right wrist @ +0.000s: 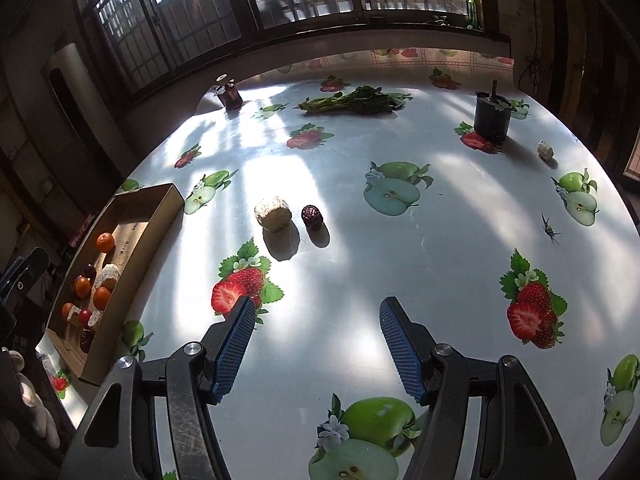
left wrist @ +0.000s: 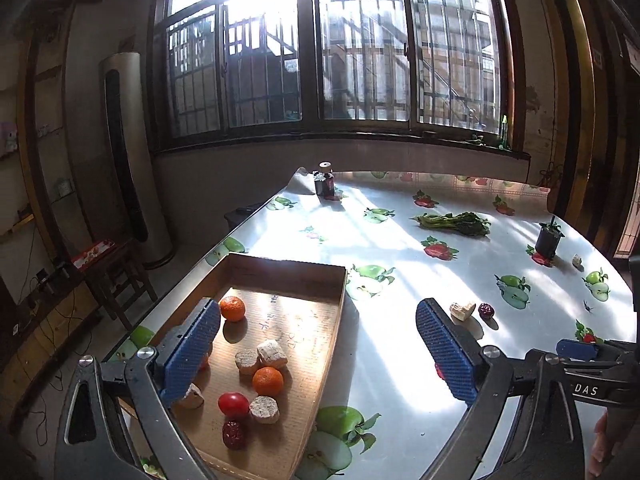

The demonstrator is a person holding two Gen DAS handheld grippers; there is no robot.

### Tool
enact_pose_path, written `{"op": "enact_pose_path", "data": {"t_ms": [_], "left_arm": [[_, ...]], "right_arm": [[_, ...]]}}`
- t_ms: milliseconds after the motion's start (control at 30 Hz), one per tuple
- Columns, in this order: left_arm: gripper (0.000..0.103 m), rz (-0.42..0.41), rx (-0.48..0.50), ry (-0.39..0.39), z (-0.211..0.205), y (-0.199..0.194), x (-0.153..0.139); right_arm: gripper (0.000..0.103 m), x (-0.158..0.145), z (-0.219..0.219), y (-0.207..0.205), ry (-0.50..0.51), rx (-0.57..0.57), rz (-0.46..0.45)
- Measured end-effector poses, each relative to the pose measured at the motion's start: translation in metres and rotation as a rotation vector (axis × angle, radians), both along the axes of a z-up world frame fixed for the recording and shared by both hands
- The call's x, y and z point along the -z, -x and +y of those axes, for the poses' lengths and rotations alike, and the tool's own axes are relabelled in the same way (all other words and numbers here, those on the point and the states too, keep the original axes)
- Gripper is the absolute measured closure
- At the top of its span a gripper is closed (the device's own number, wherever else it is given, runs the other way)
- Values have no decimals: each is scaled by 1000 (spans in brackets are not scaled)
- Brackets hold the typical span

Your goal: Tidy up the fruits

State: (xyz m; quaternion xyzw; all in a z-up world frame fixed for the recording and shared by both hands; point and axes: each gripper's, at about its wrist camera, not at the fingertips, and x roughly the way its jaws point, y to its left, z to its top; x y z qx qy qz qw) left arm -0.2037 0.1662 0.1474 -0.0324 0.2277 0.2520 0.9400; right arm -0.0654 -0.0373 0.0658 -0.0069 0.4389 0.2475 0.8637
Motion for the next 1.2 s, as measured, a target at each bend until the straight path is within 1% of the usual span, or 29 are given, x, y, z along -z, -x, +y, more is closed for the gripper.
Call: {"op": "enact_pose_path", "data": {"t_ms": [33, 100, 200, 267, 333, 400, 500, 567, 667, 767, 900, 1200], "left_arm": [[0, -17, -24, -15, 0, 6, -4], [0, -35, -76, -19, 3, 18, -6], [0, -46, -144, 18, 16, 36, -2], [0, -22, -140, 57, 29, 43, 3], [0, 14, -146, 122, 44, 50, 9], [0, 33, -165, 177, 58, 60, 14], [0, 61, -207, 192, 71, 72, 21], [0, 75, -230, 189, 76, 79, 25], [0, 90, -242, 209, 83, 84, 30], [0, 107, -237, 230, 87, 86, 37], [0, 124, -213, 241, 85, 83, 44], [0, 129, -212, 265, 87, 82, 47]], "right_arm": [[34, 2, 10, 5, 3, -22, -3], [34, 5, 28, 17, -9, -66, -2], [34, 8, 57, 35, -27, -124, 5], [34, 9, 77, 48, -25, -158, -4], [34, 9, 94, 60, -8, -181, -22], [34, 8, 111, 72, 12, -203, -46], [34, 8, 130, 84, 27, -234, -66], [34, 8, 138, 89, 28, -245, -67], [34, 9, 149, 95, 45, -261, -73], [34, 12, 157, 102, 70, -273, -87], [34, 14, 163, 107, 80, -283, -84], [33, 12, 168, 110, 87, -292, -96]]}}
